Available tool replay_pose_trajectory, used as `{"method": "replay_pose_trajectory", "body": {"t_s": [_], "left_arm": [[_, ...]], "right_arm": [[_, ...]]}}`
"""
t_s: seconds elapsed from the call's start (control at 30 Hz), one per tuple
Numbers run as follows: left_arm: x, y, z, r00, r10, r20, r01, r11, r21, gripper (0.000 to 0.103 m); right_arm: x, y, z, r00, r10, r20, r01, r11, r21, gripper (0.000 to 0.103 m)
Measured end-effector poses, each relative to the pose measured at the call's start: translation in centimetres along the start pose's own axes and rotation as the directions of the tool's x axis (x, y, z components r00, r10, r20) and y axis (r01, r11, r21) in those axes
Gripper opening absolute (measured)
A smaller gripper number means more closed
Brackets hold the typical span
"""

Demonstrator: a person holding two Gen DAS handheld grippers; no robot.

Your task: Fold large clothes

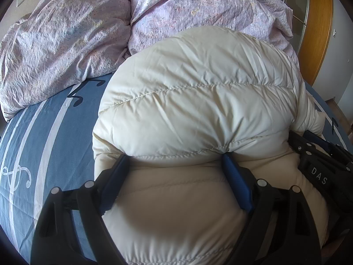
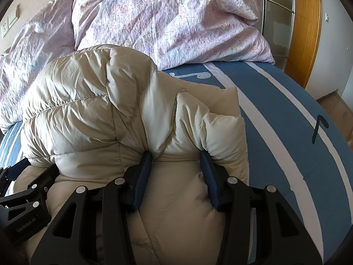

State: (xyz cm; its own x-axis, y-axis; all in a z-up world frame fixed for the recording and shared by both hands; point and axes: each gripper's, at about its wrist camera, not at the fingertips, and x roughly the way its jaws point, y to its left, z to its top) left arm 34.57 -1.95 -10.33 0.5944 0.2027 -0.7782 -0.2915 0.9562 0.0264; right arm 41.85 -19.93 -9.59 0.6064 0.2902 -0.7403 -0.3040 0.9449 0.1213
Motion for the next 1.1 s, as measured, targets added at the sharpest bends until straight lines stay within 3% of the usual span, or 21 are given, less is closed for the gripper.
{"method": "replay_pose_trajectory", "body": {"t_s": [0.57,0.9,1.1], "left_arm": [[0.1,-0.1,0.0,1.0,-0.002,-0.011,0.002,1.0,0.0,0.087],[-0.6,-0.3,1.5,0.996,0.005,-0.094,0.0,0.998,0.058,0.086],[-4.6,1.3,1.7,1.0,0.028,-0.002,-0.028,0.998,0.064,0.086]], "right_arm": [[0.5,-0.5,-0.2,0.999,0.043,-0.017,-0.042,0.998,0.053,0.048],[1.1,-1.0,0.8,0.99,0.095,-0.104,-0.089,0.994,0.064,0.048],[0.9,-1.3,2.5,0.97,0.123,-0.209,-0.108,0.991,0.084,0.049]]}}
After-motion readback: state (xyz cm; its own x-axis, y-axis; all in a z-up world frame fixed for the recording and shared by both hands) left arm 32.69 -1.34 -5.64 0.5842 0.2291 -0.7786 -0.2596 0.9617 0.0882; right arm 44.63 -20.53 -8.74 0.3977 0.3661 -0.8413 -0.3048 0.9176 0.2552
